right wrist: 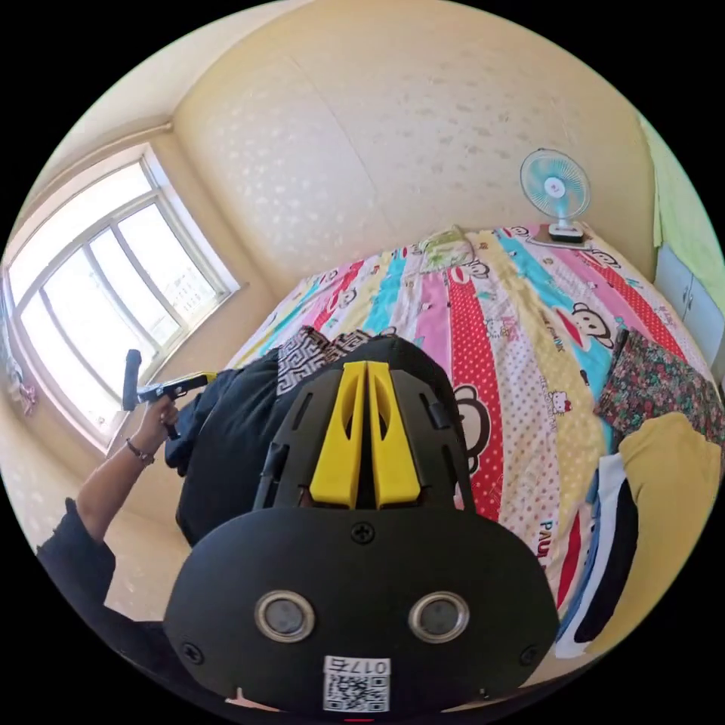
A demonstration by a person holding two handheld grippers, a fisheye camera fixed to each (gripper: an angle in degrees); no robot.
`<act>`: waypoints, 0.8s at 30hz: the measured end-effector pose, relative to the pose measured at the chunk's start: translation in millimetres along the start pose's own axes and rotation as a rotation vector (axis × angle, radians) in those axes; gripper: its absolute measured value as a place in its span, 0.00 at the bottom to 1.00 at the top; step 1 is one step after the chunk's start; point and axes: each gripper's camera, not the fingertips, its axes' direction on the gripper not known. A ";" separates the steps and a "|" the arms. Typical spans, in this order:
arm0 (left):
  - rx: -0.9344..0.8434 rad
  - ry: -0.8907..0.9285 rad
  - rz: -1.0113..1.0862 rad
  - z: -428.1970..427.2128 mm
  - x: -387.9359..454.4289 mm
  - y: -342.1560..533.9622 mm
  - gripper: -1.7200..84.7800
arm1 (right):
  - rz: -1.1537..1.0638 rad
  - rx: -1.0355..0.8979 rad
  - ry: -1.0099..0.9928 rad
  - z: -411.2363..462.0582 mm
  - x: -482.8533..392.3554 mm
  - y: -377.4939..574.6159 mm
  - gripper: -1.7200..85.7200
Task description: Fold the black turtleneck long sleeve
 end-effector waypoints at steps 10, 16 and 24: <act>-0.119 0.317 -0.017 58.4 19.8 163.9 0.16 | -0.014 -0.291 -0.071 41.1 2.6 212.9 0.13; -0.217 0.238 -0.129 92.8 33.8 171.1 0.11 | 0.112 -0.355 0.019 45.4 -7.1 274.8 0.09; -0.367 0.265 -0.143 39.9 -0.7 153.4 0.06 | 0.097 -0.476 -0.181 -19.9 16.6 246.3 0.06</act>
